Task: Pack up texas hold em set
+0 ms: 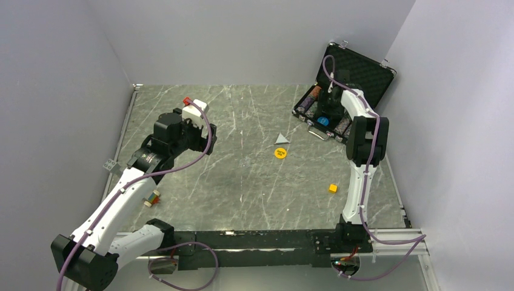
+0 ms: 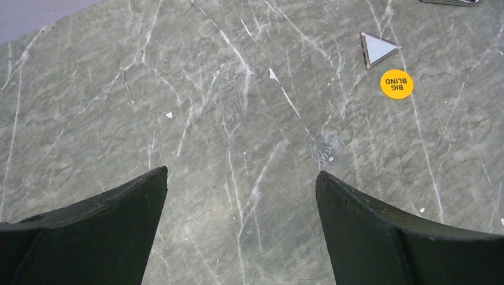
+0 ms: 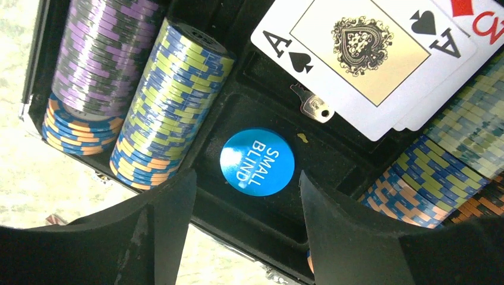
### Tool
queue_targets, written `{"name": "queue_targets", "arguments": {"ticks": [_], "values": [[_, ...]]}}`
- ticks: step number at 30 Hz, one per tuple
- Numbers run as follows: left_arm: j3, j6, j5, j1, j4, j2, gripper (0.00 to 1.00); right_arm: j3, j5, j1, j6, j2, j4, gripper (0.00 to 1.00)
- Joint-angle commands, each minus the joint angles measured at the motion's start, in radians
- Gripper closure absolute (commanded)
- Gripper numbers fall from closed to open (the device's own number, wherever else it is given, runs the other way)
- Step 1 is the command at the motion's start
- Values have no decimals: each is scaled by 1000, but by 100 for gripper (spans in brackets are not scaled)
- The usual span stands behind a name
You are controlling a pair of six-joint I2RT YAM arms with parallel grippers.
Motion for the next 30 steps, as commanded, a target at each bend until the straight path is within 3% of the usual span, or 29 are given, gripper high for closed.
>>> {"name": "queue_targets", "arguments": {"ticks": [1, 10, 19, 25, 30], "values": [[7, 9, -8, 3, 8, -1, 2, 53, 10, -1, 6, -28, 4, 31], [2, 11, 12, 3, 15, -1, 2, -27, -59, 31, 27, -210, 49, 32], [2, -18, 119, 34, 30, 31, 2, -345, 38, 288, 45, -456, 88, 31], [-2, -18, 108, 35, 31, 31, 2, -525, 43, 431, 78, -497, 116, 31], [-1, -19, 114, 34, 31, 34, 2, -565, 120, 517, 69, -439, 92, 30]]}}
